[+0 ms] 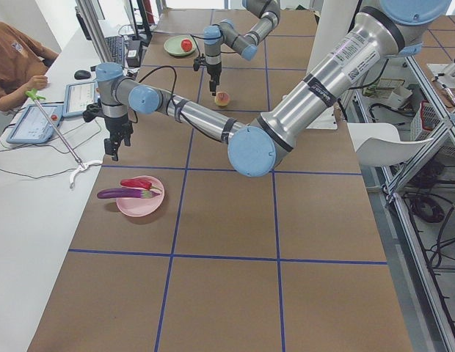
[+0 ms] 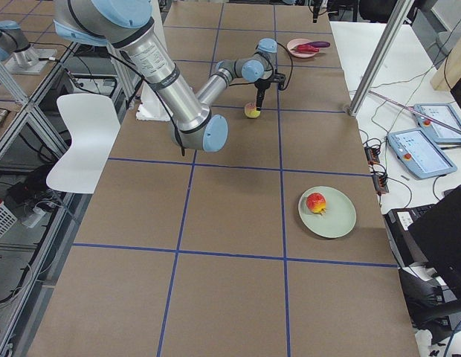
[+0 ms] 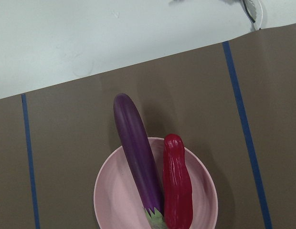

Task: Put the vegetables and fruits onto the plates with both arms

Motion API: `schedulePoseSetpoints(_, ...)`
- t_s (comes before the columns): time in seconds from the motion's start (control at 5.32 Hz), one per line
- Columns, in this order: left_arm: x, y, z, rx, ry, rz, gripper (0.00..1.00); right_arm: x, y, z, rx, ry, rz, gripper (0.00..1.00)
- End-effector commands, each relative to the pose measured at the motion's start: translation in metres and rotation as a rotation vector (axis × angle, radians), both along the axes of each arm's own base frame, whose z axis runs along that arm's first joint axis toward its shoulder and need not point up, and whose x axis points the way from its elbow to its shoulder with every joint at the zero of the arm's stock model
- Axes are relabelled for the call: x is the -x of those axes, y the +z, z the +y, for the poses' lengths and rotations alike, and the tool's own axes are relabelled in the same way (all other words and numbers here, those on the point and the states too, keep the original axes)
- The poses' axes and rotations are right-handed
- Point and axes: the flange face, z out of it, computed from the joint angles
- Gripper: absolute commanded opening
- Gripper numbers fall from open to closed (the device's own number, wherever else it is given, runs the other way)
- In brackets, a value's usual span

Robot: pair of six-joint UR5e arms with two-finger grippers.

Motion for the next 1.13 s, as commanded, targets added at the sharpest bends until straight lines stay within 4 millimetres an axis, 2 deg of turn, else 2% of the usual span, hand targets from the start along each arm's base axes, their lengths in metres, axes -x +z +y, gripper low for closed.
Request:
schedulePoseSetpoints(0.0, 0.022, 0.000, -0.002, -0.008, 0.013, 0.002, 1.00, 0.012, 0.006, 0.008, 0.004, -0.017, 0.012, 1.00)
schedulePoseSetpoints(0.19, 0.025, -0.002, 0.000, -0.015, 0.011, 0.005, 1.00, 0.024, 0.013, 0.014, 0.006, -0.032, 0.018, 1.00)
schedulePoseSetpoints(0.38, 0.033, -0.001, 0.017, -0.007, 0.019, 0.005, 1.00, 0.037, 0.022, 0.015, -0.008, -0.033, 0.001, 1.00)
schedulePoseSetpoints(0.56, 0.041, -0.004, 0.040, -0.008, 0.053, -0.008, 1.00, 0.037, 0.022, 0.015, -0.002, -0.028, -0.002, 0.95)
schedulePoseSetpoints(0.75, 0.054, -0.001, 0.086, -0.020, 0.054, -0.004, 1.00, 0.036, 0.021, 0.016, 0.013, -0.010, -0.003, 0.37)
schedulePoseSetpoints(0.94, 0.069, 0.022, 0.163, -0.026, 0.076, 0.062, 1.00, 0.028, 0.011, 0.017, 0.036, 0.032, -0.021, 0.00)
